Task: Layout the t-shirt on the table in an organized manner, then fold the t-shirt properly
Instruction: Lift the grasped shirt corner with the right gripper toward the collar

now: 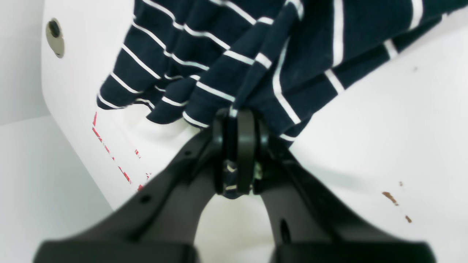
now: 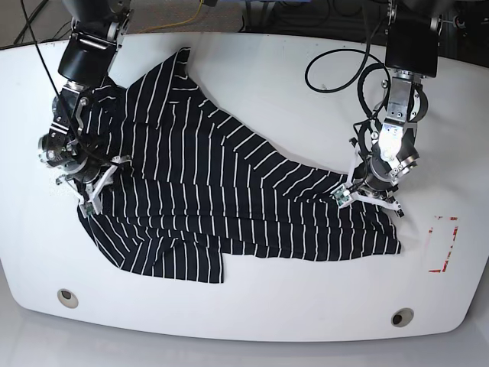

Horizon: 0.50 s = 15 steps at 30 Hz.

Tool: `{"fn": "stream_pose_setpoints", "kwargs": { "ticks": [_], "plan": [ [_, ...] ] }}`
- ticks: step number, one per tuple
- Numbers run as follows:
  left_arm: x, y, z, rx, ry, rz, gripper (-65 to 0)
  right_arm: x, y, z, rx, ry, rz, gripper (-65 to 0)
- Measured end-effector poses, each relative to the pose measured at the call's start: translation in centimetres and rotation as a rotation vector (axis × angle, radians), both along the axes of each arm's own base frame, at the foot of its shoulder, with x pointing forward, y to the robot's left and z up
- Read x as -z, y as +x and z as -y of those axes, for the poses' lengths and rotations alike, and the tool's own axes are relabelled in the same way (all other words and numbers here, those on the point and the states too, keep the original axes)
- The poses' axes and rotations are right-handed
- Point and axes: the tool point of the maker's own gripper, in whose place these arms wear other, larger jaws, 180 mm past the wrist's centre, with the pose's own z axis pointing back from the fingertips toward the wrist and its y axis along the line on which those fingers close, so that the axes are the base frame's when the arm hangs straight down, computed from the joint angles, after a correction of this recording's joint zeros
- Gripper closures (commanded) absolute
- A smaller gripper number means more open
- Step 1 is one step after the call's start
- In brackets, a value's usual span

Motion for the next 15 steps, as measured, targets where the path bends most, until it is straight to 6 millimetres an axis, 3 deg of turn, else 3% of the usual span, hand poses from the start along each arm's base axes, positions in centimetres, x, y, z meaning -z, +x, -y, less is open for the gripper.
{"fn": "stream_pose_setpoints", "kwargs": {
  "ticks": [5,7,10,15],
  "plan": [
    [-0.1,0.1,0.0,0.002,-0.002,0.003,-2.7,-3.6,-0.1,-1.0,-0.034,-0.072,0.071,-13.1],
    [-0.1,0.1,0.0,0.000,0.000,0.003,-2.7,-4.0,-0.8,-1.5,-0.040,-0.096,0.063,-15.5],
    [-0.1,0.0,-0.1,-0.001,-0.001,0.002,-2.7,-4.0,-2.5,-2.4,-0.048,-0.125,0.039,-24.7],
    [0.0,0.0,-0.1,-0.001,-0.001,0.001,-2.7,-4.3,-5.0,-4.0,-0.069,-0.151,0.033,-45.7]
  ]
}}
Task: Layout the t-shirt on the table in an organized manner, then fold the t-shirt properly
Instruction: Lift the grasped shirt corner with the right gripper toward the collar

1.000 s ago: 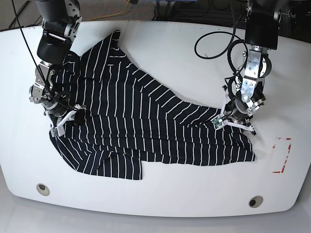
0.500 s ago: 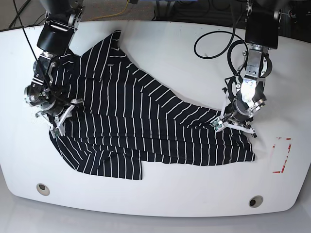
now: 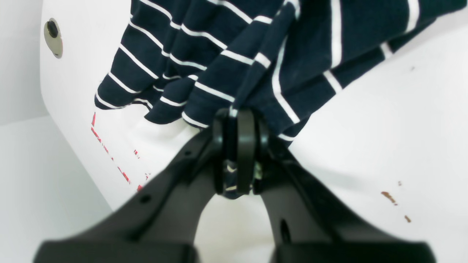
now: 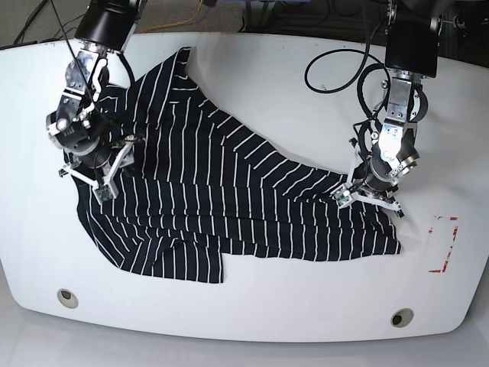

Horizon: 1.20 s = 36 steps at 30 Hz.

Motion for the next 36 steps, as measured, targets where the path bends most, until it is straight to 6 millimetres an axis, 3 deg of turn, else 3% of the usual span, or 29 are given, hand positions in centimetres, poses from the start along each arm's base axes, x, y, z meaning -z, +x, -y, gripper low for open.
{"fn": "stream_pose_setpoints", "kwargs": {
  "ticks": [2,4,9,18,36],
  "plan": [
    [0.0,0.0,0.0,0.000,0.000,0.000,-2.7,-0.1,-0.8,-0.5,-0.014,-0.003,0.003,-51.6],
    [0.0,0.0,0.0,0.000,0.000,0.000,-2.7,0.0,-1.7,-0.7,-0.022,-0.010,-0.005,-53.0],
    [0.0,0.0,0.0,0.000,0.000,0.000,-2.7,1.9,-3.9,-1.1,-0.054,-0.033,-0.079,-50.8],
    [0.0,0.0,0.0,0.000,0.000,-0.001,-2.7,3.2,-6.1,-0.4,-0.059,-0.054,-0.138,-50.6],
    [0.1,-0.1,0.0,0.000,0.001,-0.003,-2.7,3.8,-9.1,0.4,-0.086,-0.100,-0.192,-50.6]
  ]
}}
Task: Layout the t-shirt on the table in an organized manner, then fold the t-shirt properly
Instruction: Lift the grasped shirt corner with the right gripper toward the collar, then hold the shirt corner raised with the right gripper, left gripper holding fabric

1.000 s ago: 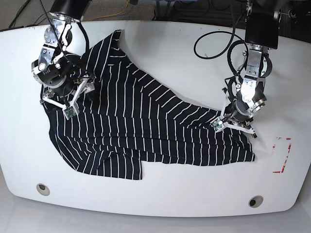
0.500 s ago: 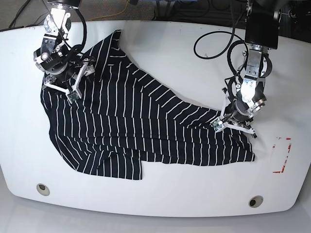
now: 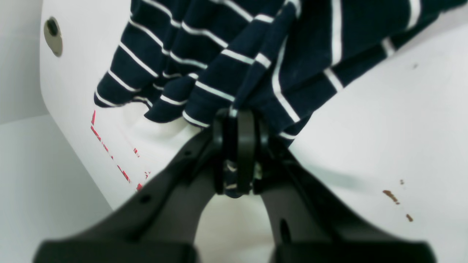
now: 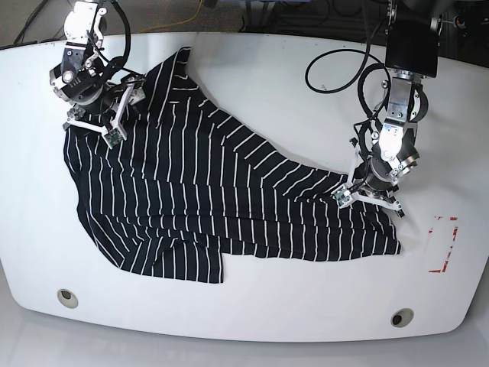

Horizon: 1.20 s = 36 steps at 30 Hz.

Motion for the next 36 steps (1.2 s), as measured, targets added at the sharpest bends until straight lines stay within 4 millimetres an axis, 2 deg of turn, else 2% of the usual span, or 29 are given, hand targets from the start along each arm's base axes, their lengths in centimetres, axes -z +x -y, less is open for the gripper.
{"fn": "stream_pose_setpoints", "kwargs": {
  "ticks": [16,20,25,28,36],
  "plan": [
    [0.0,0.0,0.1,0.001,-0.002,0.000,-2.7,0.1,-0.1,-0.2,-0.006,0.006,-0.004,-50.6],
    [0.0,0.0,0.0,0.001,-0.002,0.000,-2.7,0.3,-0.2,-1.3,-0.047,0.003,-0.014,-50.6],
    [0.0,0.0,0.1,0.001,-0.002,0.001,-2.7,-0.6,-0.1,-3.5,-0.130,0.016,0.016,-50.6],
    [0.0,0.0,0.1,0.002,-0.002,0.000,-2.7,-0.6,0.0,-3.8,-0.137,0.018,0.010,-50.6],
    [0.0,0.0,0.1,0.002,-0.002,0.000,-2.7,-2.2,2.8,-3.9,-0.066,0.051,0.100,-50.6]
  ]
}}
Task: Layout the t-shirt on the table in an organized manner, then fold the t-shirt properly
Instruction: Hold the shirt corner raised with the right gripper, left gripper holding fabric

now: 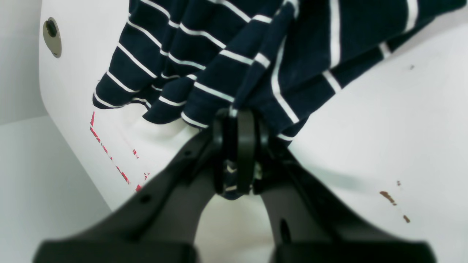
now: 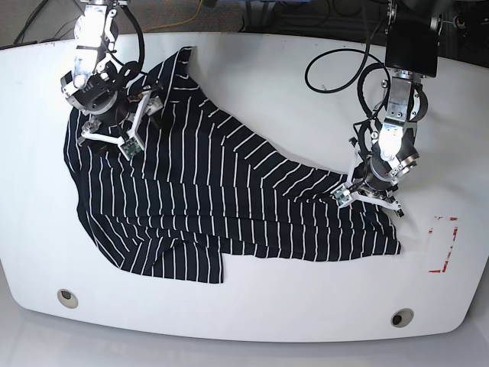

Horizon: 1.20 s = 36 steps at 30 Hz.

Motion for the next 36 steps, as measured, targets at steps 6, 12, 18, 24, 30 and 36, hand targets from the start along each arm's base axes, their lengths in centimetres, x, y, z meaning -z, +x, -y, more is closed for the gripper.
{"fn": "stream_pose_setpoints", "kwargs": {
  "ticks": [6,12,18,24,30,36],
  "plan": [
    [0.0,0.0,0.0,0.000,0.000,0.000,-2.7,-0.1,0.2,-0.2,0.009,0.010,0.005,-50.6],
    [0.0,0.0,0.0,0.000,0.001,0.000,-2.7,1.2,-1.2,-1.3,-0.022,-0.002,-0.066,-50.6],
    [0.2,0.0,-0.1,-0.003,0.001,-0.006,-2.7,2.1,-2.5,-1.9,-0.033,0.017,-0.100,-50.6],
    [1.0,-0.2,0.1,0.007,-0.018,-0.021,-2.7,2.1,-2.5,-1.5,-0.027,0.004,-0.101,-50.5],
    [1.1,-0.2,0.2,0.012,-0.024,-0.019,-2.7,2.5,-2.6,-1.4,-0.025,0.008,-0.112,-50.5],
    [1.1,-0.2,0.2,0.013,-0.025,-0.018,-2.7,3.6,-2.2,-1.1,-0.013,0.030,-0.128,-50.5]
  ]
}}
